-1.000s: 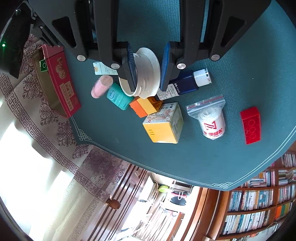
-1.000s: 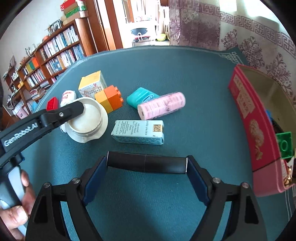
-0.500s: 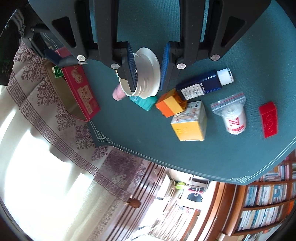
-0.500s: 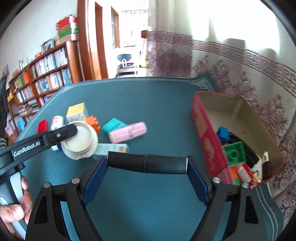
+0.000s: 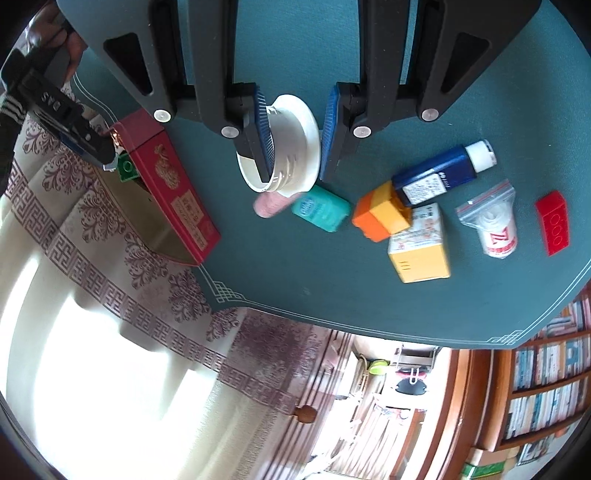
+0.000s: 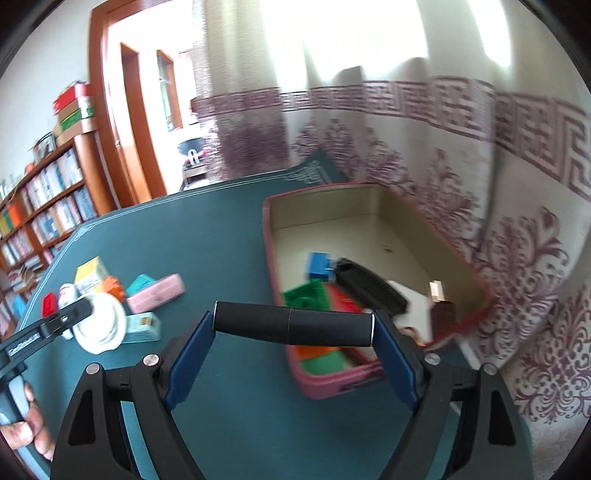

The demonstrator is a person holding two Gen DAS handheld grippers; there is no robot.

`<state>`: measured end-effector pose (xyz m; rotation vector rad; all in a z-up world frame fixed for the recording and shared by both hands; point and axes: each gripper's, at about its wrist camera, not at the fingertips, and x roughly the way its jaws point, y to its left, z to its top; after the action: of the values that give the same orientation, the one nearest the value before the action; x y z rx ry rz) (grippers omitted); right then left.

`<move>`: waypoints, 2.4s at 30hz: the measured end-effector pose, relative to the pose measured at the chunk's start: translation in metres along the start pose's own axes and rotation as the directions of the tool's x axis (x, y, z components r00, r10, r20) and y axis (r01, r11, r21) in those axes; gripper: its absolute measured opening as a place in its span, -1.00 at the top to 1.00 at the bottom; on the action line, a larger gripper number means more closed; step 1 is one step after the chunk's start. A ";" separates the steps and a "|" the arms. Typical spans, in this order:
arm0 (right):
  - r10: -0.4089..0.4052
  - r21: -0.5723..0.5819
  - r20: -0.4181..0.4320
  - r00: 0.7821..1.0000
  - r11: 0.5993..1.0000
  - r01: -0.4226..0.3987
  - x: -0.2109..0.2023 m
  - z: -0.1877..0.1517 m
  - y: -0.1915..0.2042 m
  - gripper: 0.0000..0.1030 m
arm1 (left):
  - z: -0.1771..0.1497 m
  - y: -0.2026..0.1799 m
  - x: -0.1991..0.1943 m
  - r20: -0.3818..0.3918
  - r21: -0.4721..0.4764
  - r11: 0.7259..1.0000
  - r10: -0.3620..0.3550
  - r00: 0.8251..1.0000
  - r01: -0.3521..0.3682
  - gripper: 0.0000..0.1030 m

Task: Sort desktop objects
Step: 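Carry the white cup and black case into the red box and release, then return both tools to the table and grasp the blue tube with the left tool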

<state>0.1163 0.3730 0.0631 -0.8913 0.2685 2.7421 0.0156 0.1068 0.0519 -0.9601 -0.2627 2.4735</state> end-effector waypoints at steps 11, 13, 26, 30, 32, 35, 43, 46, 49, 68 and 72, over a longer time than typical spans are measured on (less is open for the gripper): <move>-0.043 0.006 0.027 0.999 0.999 0.043 0.006 0.009 -0.047 -0.69 | 0.002 -0.075 0.011 -0.055 0.107 0.991 -0.077 0.996 0.082 0.47; -0.039 0.020 0.009 0.999 0.999 0.039 0.014 0.009 -0.054 -0.69 | 0.004 -0.089 0.015 -0.068 0.115 0.988 -0.093 0.993 0.100 0.47; 0.004 0.084 -0.009 1.000 0.996 -0.003 0.023 0.013 -0.069 -0.69 | 0.042 -0.189 0.043 -0.064 0.217 0.961 -0.160 0.985 0.170 0.47; 0.020 0.106 -0.015 1.000 0.994 -0.018 0.025 0.013 -0.072 -0.69 | 0.043 -0.209 0.061 -0.087 0.241 0.955 -0.154 0.984 0.171 0.47; 0.027 0.108 -0.011 1.000 0.994 -0.026 0.025 0.013 -0.072 -0.71 | 0.042 -0.215 0.072 -0.120 0.237 0.952 -0.166 0.979 0.191 0.47; 0.031 0.093 -0.006 1.000 0.995 -0.030 0.024 0.012 -0.067 -0.80 | 0.039 -0.218 0.087 -0.199 0.208 0.947 -0.204 0.959 0.245 0.41; 0.013 0.071 0.001 1.000 0.997 -0.013 0.023 0.010 -0.060 -0.90 | 0.036 -0.216 0.077 -0.170 0.218 0.950 -0.187 0.967 0.222 -0.13; 0.003 0.067 0.002 1.000 0.998 -0.003 0.023 0.010 -0.058 -0.90 | 0.035 -0.213 0.075 -0.160 0.227 0.953 -0.167 0.973 0.201 -0.13; -0.003 0.063 0.004 1.000 0.998 0.003 0.024 0.010 -0.057 -0.90 | 0.034 -0.208 0.076 -0.162 0.217 0.958 -0.153 0.975 0.187 -0.14; -0.013 0.082 0.014 1.000 0.997 0.011 0.020 0.011 -0.056 -0.90 | 0.027 -0.168 0.054 -0.114 0.162 0.983 -0.064 0.991 0.082 -0.14; -0.007 0.087 0.022 1.000 0.996 0.005 0.018 0.012 -0.057 -0.90 | 0.027 -0.154 0.048 -0.100 0.146 0.988 -0.039 0.994 0.053 -0.14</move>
<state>0.1117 0.4332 0.0557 -0.8368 0.3764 2.7101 0.0215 0.2640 0.0957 -0.9958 -0.0669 2.3594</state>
